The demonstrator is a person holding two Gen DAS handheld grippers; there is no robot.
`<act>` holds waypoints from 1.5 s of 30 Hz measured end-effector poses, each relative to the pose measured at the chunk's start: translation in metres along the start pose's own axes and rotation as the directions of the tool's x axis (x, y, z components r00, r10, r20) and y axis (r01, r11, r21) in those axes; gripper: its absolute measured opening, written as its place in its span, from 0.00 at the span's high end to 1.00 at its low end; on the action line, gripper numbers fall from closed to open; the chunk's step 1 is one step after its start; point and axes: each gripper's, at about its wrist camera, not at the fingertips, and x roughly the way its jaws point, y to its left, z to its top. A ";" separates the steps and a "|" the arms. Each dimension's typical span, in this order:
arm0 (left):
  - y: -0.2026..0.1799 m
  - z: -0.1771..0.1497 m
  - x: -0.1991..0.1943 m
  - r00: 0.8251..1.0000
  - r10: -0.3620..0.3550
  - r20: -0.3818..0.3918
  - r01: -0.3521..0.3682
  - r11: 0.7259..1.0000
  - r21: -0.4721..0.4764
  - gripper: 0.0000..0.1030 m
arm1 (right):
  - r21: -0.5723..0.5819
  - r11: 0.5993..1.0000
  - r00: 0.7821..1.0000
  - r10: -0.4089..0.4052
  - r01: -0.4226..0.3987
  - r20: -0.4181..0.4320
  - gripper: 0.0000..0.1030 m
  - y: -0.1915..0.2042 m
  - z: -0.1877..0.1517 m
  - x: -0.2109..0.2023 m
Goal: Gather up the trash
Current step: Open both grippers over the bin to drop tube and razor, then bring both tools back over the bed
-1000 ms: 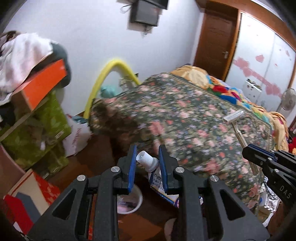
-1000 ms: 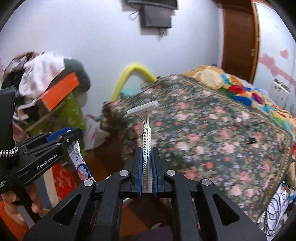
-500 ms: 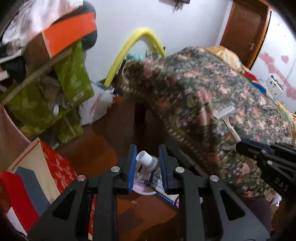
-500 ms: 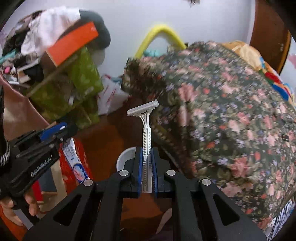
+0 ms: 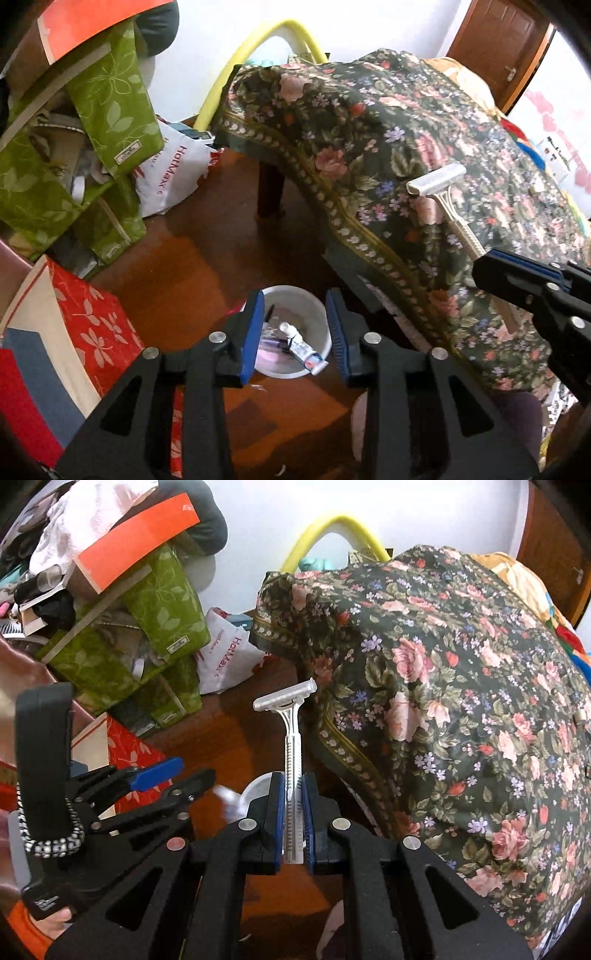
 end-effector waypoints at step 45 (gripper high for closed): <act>-0.186 -0.013 -0.213 0.915 -0.160 0.370 0.053 0.957 0.284 0.67 | 0.132 0.981 0.899 -0.186 0.144 0.397 0.66 -0.117 -0.072 -0.227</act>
